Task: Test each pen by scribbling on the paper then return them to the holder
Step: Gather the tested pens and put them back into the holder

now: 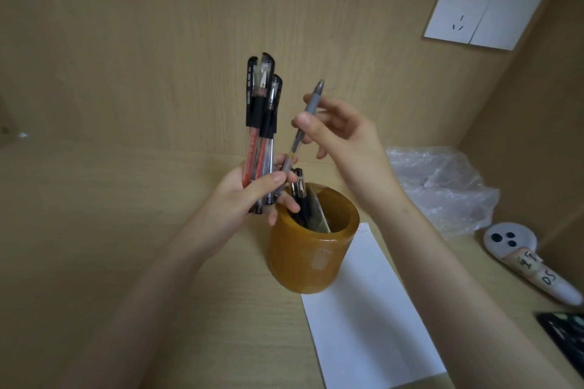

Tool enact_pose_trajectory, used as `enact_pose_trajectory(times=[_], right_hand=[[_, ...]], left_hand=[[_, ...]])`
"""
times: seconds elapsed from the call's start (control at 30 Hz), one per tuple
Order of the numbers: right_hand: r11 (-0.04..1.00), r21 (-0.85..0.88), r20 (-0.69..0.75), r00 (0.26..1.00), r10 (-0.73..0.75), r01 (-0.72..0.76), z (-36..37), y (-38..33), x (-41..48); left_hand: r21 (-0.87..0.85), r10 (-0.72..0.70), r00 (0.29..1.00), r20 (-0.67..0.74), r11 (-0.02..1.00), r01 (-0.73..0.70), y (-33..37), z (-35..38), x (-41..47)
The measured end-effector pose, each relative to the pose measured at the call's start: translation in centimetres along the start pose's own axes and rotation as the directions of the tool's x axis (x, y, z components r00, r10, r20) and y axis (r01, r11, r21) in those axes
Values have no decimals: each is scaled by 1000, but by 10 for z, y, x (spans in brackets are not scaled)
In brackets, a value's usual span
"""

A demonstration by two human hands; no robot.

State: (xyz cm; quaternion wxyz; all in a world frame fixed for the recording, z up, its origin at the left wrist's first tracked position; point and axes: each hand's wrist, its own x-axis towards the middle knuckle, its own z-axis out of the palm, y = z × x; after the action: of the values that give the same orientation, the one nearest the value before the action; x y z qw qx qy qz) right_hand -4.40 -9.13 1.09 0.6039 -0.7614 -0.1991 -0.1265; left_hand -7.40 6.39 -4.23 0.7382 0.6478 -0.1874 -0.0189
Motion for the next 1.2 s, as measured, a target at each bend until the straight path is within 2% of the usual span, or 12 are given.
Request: enact_pose_trajectory(times=[0.13,0.27,0.43,0.6,0.67,0.8,0.97,1.13,1.2], right_hand=[[994,100,-87,995,-38,47,8,-5,5],[987,128,-182,981,-74,99,-3,-4,3],[994,-61,-125,988,-96,89,-6,10,-5],[972,-235,40,999,-13,22,-2,21,-11],[962,-274,20,1000,-3,8,-2,21,-12],[995,-93,-80,996,26,-34,-4,11,-8],[997,69,-19,999,30,-29,10,-6,3],[968,243,-178,984,-24,68,8,-7,8],[966,216,-241,966,-91,144,-3,-6,7]], left_hand=[[-68,1,999,38,998,2,3,3,0],[-74,29,998,-49,997,-32,6,-1,-1],[-105,66,994,-84,992,-74,8,-2,-3],[-156,34,996,-84,987,-47,2,-3,-1],[-180,27,997,-70,983,-39,1,-5,-1],[-155,33,999,-27,987,-36,1,-5,-1],[-114,3,999,43,993,2,3,0,-3],[-82,30,998,-56,996,-34,6,-2,-4],[-100,29,992,-122,994,-42,5,-6,-3]])
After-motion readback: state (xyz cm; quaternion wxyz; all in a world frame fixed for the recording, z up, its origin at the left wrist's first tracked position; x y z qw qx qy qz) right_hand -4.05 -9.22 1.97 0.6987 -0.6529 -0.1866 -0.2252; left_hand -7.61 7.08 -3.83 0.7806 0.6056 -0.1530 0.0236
